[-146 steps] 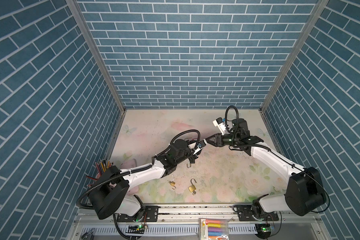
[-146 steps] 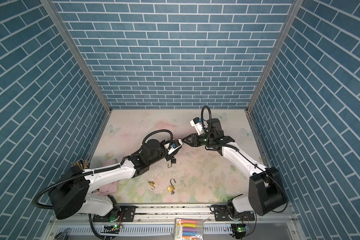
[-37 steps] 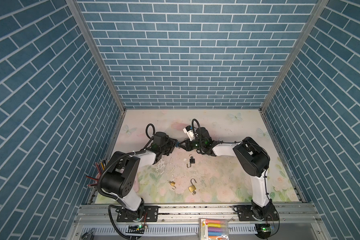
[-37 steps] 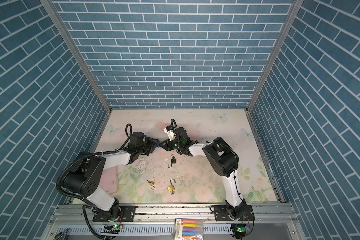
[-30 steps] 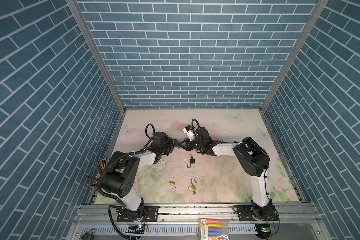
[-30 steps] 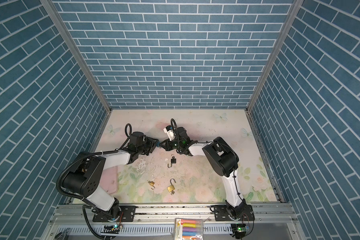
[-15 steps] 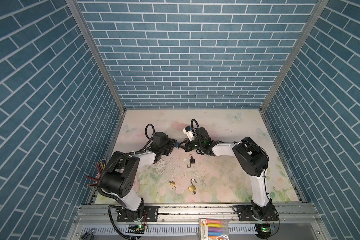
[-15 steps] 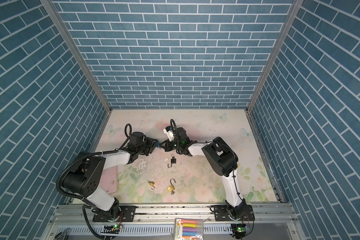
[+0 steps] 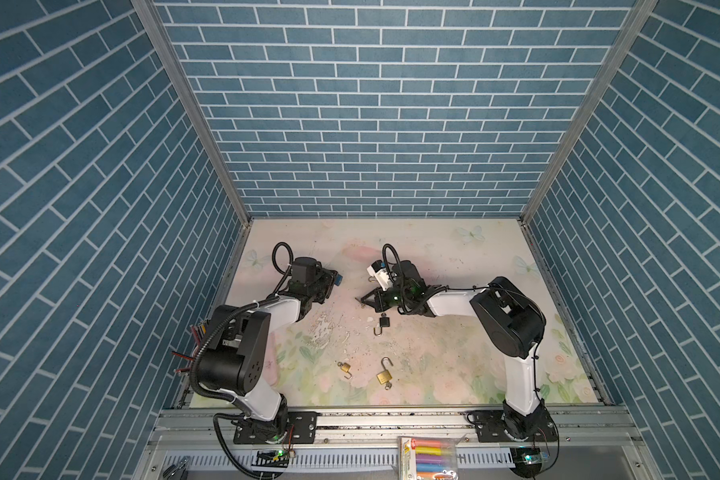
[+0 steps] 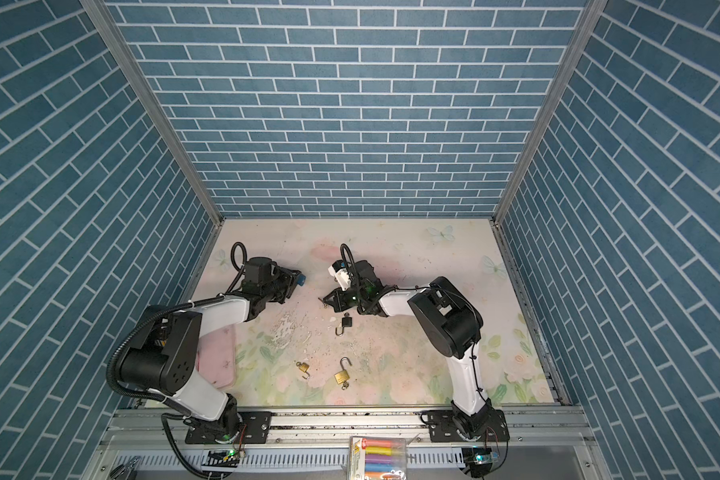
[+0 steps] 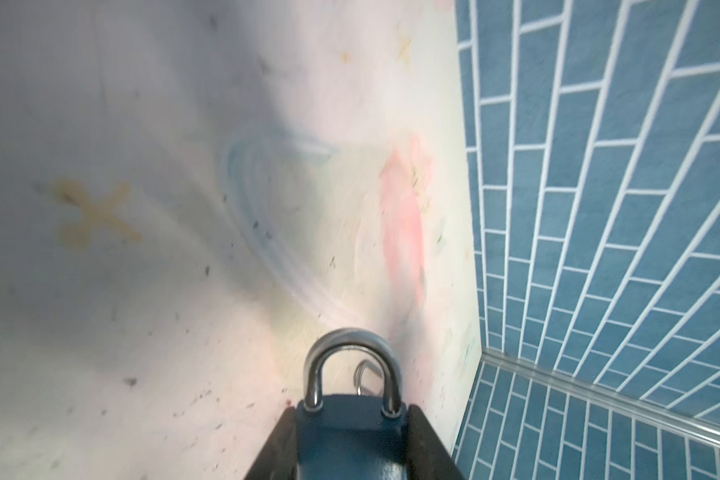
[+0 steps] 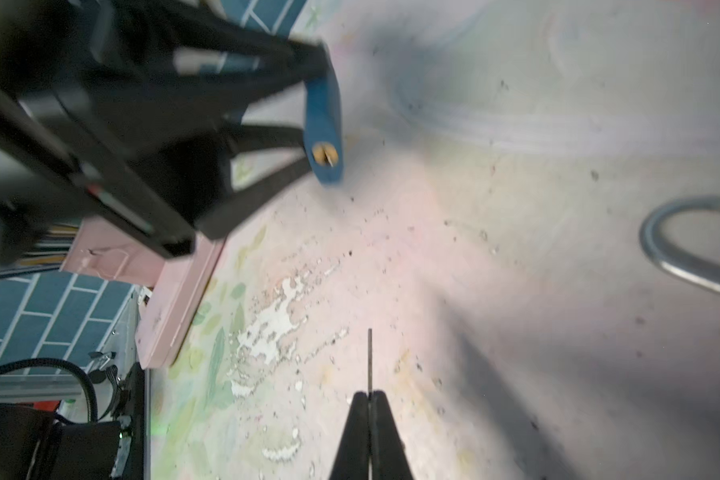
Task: Lock with the key
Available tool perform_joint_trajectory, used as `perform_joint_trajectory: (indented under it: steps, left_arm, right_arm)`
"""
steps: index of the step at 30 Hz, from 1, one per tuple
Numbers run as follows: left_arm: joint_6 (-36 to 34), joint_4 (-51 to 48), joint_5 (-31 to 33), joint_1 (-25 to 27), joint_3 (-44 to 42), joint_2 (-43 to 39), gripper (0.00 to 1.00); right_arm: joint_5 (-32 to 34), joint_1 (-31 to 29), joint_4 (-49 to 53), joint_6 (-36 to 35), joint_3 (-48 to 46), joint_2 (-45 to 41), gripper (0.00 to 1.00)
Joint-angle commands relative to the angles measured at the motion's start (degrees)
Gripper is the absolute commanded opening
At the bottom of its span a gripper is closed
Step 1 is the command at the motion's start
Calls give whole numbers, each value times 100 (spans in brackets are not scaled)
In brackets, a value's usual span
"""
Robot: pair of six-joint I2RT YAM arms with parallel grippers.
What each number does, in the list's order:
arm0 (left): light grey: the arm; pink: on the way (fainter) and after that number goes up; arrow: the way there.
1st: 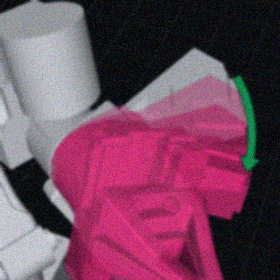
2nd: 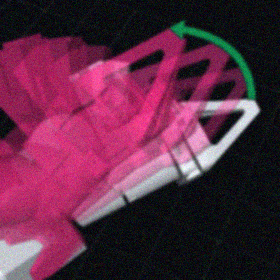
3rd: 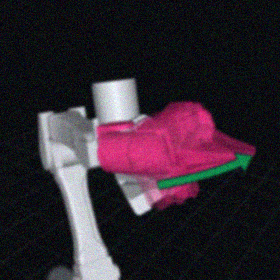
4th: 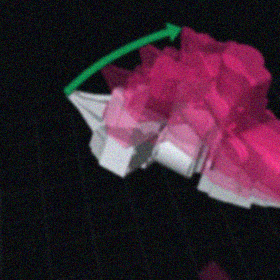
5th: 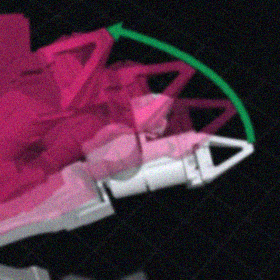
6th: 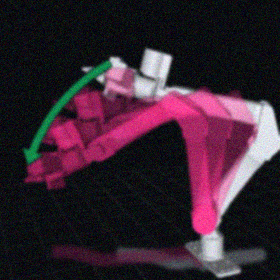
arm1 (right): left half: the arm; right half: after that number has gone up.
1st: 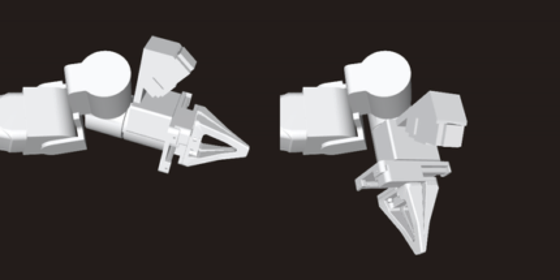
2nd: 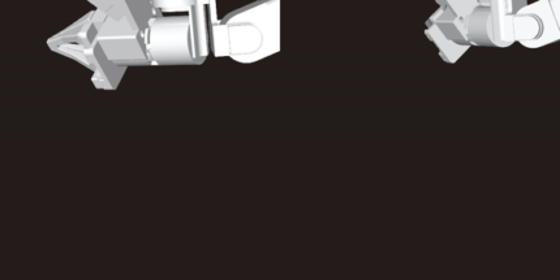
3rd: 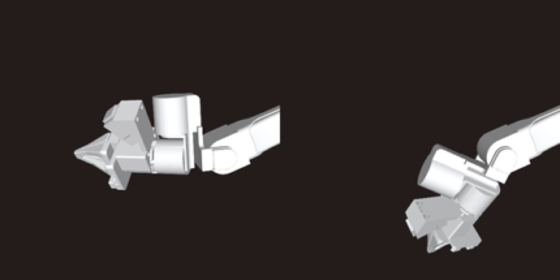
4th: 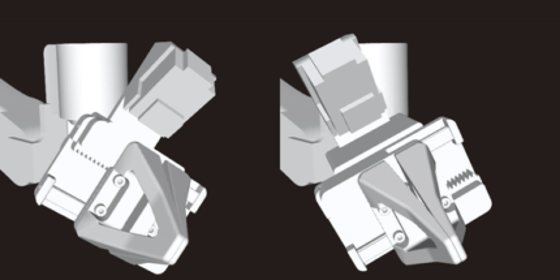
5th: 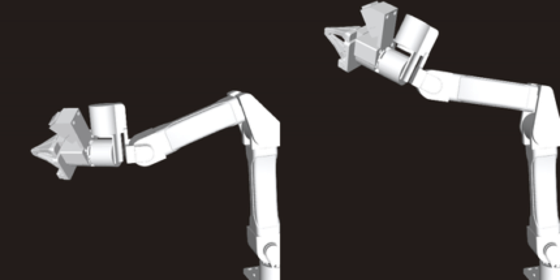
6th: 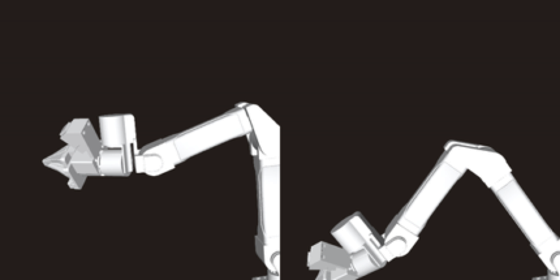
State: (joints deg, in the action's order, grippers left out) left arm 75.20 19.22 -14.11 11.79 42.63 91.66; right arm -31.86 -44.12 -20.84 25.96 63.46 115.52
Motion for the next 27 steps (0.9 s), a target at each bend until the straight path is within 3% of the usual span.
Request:
perform_joint_trajectory:
  steps: [1,6,11,15,21,27]
  left_arm:
    - [-290,-108,260,9,283,-273,0]
    - [-944,-796,342,99,312,-545,0]
    - [-2119,-2383,741,416,175,-1106,0]
    - [-2666,-3342,1056,826,-136,-1596,0]
    - [-3039,-4320,1492,1870,-96,-1588,0]
    - [-3249,-4348,1680,2147,-211,-1230,0]
  right_arm:
    - [156,-22,350,-308,-53,-370,0]
    - [213,0,674,-381,-74,-661,0]
    - [267,35,877,-436,-173,-938,0]
    - [294,61,1010,-468,-235,-1062,0]
    - [243,69,1168,-545,-241,-1095,0]
    - [224,62,1163,-530,-340,-1101,0]
